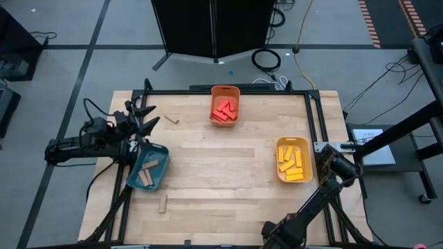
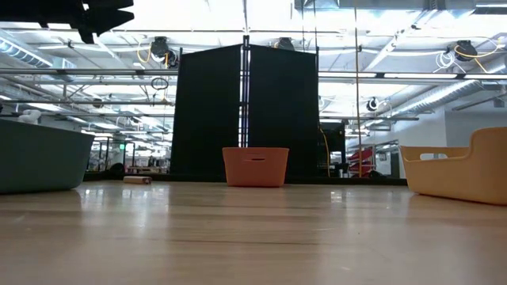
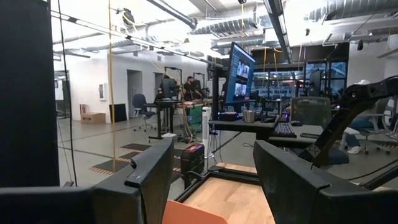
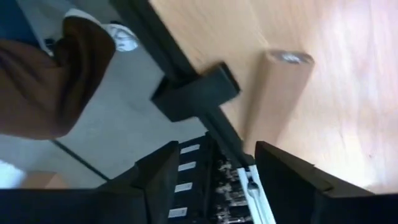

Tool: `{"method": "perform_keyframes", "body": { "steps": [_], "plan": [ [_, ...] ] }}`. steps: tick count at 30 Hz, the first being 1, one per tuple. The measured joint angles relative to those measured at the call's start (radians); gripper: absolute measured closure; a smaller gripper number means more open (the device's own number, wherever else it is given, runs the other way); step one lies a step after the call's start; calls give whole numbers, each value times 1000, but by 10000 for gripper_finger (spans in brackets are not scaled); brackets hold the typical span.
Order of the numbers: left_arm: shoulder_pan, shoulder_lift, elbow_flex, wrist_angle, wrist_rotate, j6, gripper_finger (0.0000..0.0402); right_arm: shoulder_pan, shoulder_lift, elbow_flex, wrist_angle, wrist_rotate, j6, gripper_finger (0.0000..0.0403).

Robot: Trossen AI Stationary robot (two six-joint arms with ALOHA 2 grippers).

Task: Sort blocks
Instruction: Put the bottom right brown block into the blue bin

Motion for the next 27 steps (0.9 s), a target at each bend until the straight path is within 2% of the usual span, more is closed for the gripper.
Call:
{"method": "perform_keyframes", "body": {
  "steps": [27],
  "plan": [
    [0, 0, 0, 35, 32, -1, 182, 2, 1, -147, 24, 32, 56, 193]
  ]
}}
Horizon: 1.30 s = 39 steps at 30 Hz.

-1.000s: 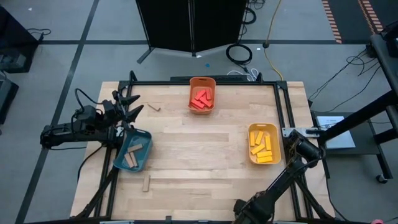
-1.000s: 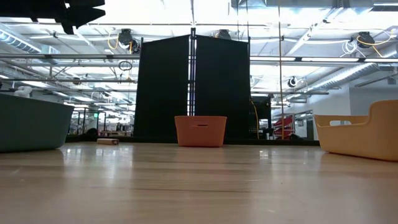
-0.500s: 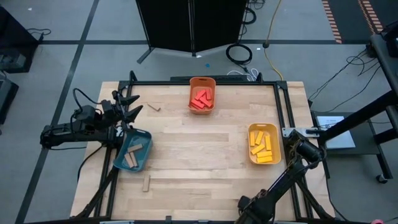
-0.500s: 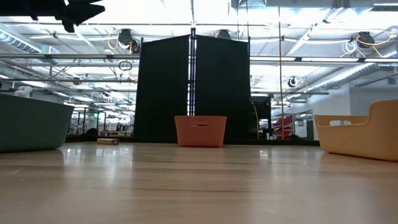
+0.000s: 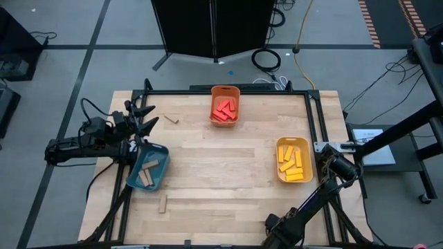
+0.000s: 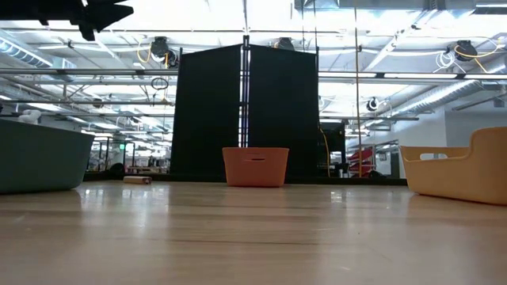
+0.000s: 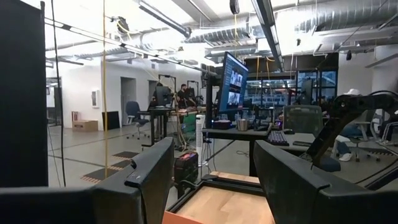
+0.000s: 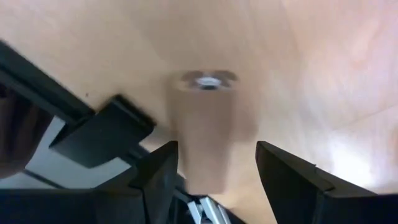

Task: Sort blocks
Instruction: Put the bottom right brown block into the blue bin

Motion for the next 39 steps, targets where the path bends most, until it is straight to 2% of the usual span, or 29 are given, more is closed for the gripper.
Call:
{"method": "perform_keyframes", "body": {
  "steps": [7, 18, 26, 31, 34, 39],
  "plan": [
    [0, 0, 0, 0, 0, 0, 182, -1, 0, -7, 0, 32, 38, 206],
    [0, 0, 0, 0, 0, 1, 182, -8, -2, -7, 21, 84, 27, 305],
    [0, 0, 0, 2, 1, 1, 182, -39, -21, -9, 21, 128, 15, 299],
    [0, 0, 0, 3, 1, 1, 182, -89, -58, -9, 26, 213, -34, 301],
    [0, 0, 0, 2, 1, 1, 182, -139, -85, -9, 47, 307, -91, 303],
    [0, 0, 0, -1, 1, 1, 182, -252, -98, -9, 169, 483, -290, 303]
  ]
}}
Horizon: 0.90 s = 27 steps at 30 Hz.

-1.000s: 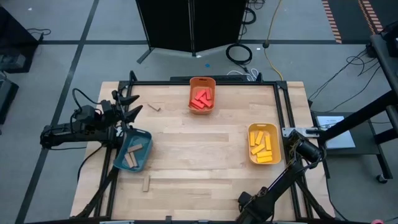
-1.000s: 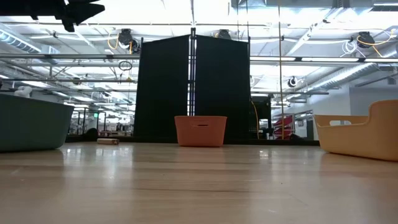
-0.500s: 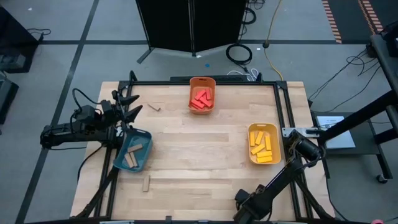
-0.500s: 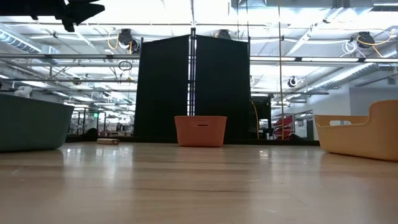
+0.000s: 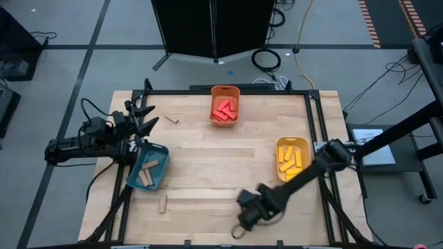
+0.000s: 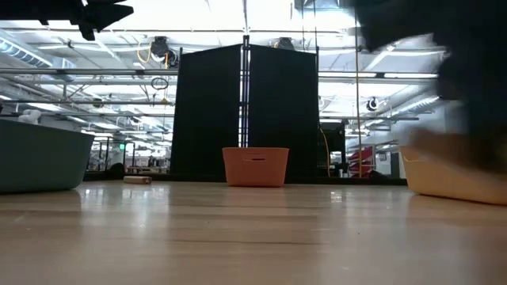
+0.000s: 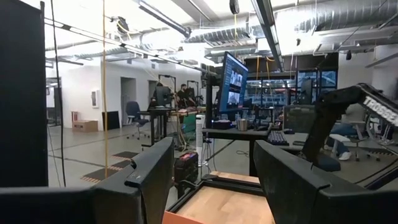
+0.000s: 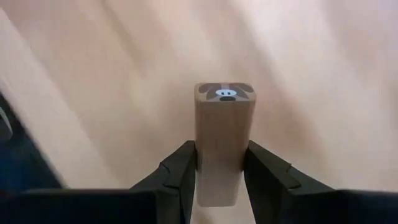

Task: Sort blocks
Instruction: Put the bottom right brown block into the blue bin

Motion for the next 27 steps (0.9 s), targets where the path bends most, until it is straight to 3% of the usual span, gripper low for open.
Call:
{"method": "perform_keyframes", "body": {
  "steps": [7, 12, 16, 20, 23, 27],
  "plan": [
    [0, 0, 0, -24, -12, -2, 182, -221, 0, 0, 344, 185, -455, 303],
    [0, 0, 0, -54, -48, 37, 182, -378, 12, 1, 744, 193, -810, 303],
    [0, 1, 0, -101, -215, 70, 182, -477, 71, 2, 1120, 189, -1012, 303],
    [1, 7, 1, -123, -444, 61, 182, -540, 210, 50, 1426, 143, -1095, 303],
    [14, 18, 1, -139, -575, 77, 182, -574, 345, 179, 1467, 68, -1105, 303],
    [46, 35, 1, -136, -611, 79, 182, -595, 521, 432, 1439, -36, -1122, 303]
  ]
}}
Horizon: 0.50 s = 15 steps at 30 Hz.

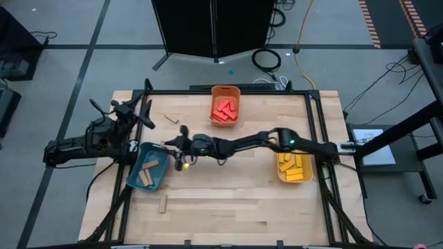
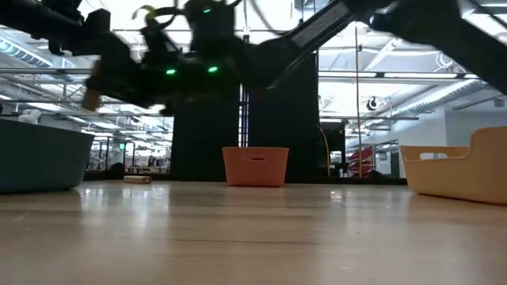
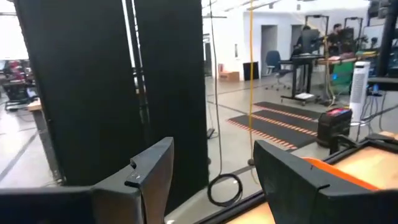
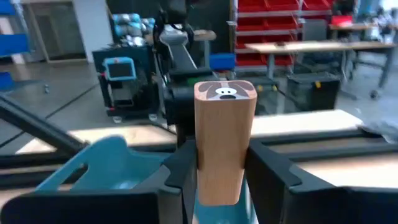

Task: Sort blocks
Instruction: Put the bottom right brown block into the blue bin

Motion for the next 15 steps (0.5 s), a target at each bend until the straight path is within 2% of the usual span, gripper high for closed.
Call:
{"method": "perform_keyframes", "body": {
  "steps": [5, 8, 15],
  "plan": [
    [25, 22, 0, 1, 17, 0, 182, 8, 137, 285, -202, -18, -33, 303],
    [26, 37, 0, 2, 18, 15, 182, 12, 180, 390, -361, -19, -34, 302],
    [25, 52, 0, 7, 25, 23, 182, 9, 196, 422, -421, -12, 9, 273]
  ]
}}
